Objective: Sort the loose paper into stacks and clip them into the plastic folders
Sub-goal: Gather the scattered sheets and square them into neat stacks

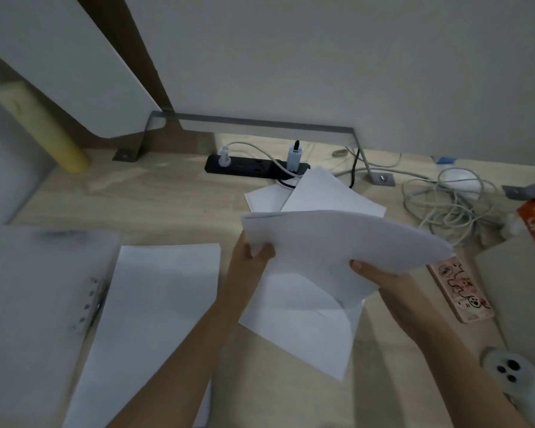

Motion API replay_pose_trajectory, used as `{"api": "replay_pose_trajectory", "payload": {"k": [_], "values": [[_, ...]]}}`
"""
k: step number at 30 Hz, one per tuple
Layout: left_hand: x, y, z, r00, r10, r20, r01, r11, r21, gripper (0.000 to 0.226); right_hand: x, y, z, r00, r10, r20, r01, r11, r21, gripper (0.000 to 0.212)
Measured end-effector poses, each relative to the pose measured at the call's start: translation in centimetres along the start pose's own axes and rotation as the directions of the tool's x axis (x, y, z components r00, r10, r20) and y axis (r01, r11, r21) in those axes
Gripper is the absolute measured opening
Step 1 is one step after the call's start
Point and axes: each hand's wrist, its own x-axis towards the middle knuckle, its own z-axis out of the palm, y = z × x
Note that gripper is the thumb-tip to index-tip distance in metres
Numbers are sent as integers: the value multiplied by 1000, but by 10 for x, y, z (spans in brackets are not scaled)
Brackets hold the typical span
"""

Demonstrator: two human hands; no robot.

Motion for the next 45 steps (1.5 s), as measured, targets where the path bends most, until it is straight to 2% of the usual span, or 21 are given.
{"api": "replay_pose_trajectory", "payload": {"k": [2,5,7,10,12,16,21,23,26,31,38,45], "values": [[2,-8,-1,999,-28,39,27,999,33,26,-1,10,9,999,39,-31,-40,999,-17,47],[0,-1,-2,999,-16,32,16,1000,-10,28,-1,10,14,989,81,-122,-77,996,40,51],[-7,1,-19,1000,4,14,-4,1000,3,26,2,12,25,977,135,-167,-128,990,52,44],[-19,-13,-56,997,34,-64,-28,996,84,14,6,21,53,959,241,-148,-243,970,4,28],[-27,-28,-87,993,22,-116,-6,991,134,10,7,33,79,943,317,-101,-322,946,-40,28],[-40,-58,-148,971,-77,-226,139,952,274,11,1,65,141,892,452,4,-448,885,-126,31],[-58,-86,-201,915,-164,-369,294,896,333,19,-10,97,205,873,478,94,-438,855,-279,24],[-62,-96,-213,875,-232,-424,379,874,304,15,-10,105,224,871,483,92,-431,841,-328,20],[-60,-111,-222,837,-283,-469,459,830,317,35,-8,115,241,879,477,19,-419,790,-447,8],[-56,-122,-224,874,-307,-378,450,806,385,63,-14,120,250,879,467,-100,-433,691,-579,46],[-44,-118,-223,873,-310,-377,445,823,354,69,-13,123,254,870,483,-98,-461,728,-507,55],[-38,-111,-219,867,-333,-372,475,779,409,73,-10,127,249,856,506,-105,-487,721,-493,63]]}}
